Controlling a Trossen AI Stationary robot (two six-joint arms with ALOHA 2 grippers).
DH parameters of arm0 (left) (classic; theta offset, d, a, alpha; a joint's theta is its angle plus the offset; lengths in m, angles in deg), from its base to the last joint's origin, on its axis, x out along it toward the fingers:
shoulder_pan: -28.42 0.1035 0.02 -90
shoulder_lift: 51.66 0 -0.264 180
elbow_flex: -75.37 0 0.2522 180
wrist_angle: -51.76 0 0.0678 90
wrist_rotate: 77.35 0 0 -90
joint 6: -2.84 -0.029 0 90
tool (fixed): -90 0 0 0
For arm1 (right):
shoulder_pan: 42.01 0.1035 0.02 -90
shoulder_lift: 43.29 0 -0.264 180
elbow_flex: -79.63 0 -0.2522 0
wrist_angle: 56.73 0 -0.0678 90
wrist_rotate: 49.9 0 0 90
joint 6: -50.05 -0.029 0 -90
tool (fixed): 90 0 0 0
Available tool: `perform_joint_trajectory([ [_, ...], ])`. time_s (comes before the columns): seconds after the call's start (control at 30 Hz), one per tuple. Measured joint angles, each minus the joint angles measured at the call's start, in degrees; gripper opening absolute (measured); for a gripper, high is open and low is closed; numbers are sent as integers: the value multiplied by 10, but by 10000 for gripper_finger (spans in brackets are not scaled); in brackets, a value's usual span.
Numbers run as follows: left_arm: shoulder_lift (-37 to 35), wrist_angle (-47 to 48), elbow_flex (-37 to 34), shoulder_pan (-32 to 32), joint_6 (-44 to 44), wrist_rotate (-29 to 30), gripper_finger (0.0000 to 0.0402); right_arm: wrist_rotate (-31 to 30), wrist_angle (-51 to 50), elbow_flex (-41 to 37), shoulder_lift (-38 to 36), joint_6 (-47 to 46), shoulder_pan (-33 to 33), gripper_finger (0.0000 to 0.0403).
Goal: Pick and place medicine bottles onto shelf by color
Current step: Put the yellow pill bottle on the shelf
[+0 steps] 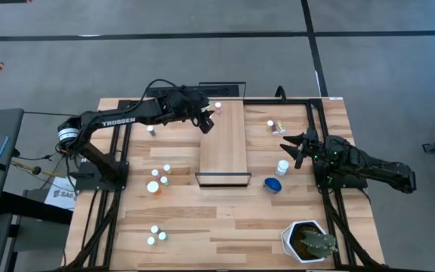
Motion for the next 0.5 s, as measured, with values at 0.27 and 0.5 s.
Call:
perform_joint_trajectory([
  [0.27,0,-7,12,0,-10,-17,148,-1,44,-3,0,34,0,225],
  [0.5,0,-22,29,0,-10,-14,148,-8,168,-2,0,10,-2,225],
])
